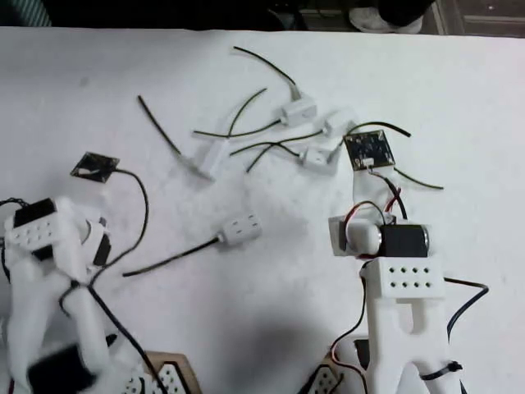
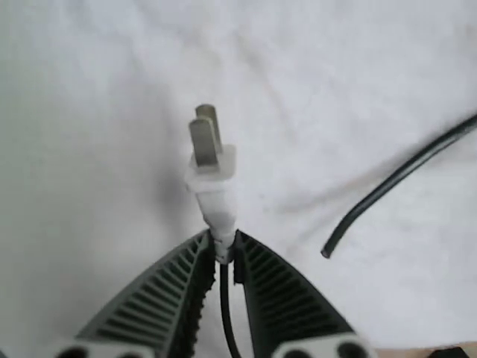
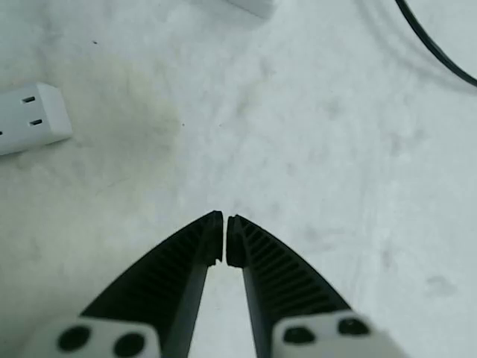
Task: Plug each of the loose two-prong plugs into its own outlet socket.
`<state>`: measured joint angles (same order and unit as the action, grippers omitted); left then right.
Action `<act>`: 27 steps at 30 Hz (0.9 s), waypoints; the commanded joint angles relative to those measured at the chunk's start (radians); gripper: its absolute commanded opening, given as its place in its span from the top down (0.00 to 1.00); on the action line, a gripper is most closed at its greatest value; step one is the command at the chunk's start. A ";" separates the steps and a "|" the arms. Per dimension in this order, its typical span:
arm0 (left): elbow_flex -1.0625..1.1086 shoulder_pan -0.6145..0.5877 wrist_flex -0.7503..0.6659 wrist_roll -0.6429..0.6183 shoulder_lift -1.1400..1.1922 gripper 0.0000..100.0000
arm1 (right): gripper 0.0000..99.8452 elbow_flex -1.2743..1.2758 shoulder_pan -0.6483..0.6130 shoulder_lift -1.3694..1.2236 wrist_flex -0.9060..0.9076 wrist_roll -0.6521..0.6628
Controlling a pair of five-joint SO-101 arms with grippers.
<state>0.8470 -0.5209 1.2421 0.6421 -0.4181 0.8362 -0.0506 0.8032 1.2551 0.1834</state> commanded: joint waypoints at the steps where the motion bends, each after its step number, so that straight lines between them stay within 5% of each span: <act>1: -0.035 0.033 0.135 -0.011 -0.259 0.98 | 0.98 -0.006 -0.001 0.028 -0.013 0.008; 12: -0.123 0.496 0.236 -0.239 -0.443 0.98 | 0.98 -0.040 0.084 0.030 -0.015 0.009; 18: -0.285 0.723 0.144 -0.396 -0.262 0.98 | 0.98 -0.100 0.228 0.030 -0.010 0.121; 27: -0.519 0.955 0.063 -0.471 0.150 0.98 | 0.98 -0.181 0.412 0.030 -0.010 0.180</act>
<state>0.4327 0.3475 1.3525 0.1880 -0.4120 0.7150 0.3099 0.8032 1.2551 0.3445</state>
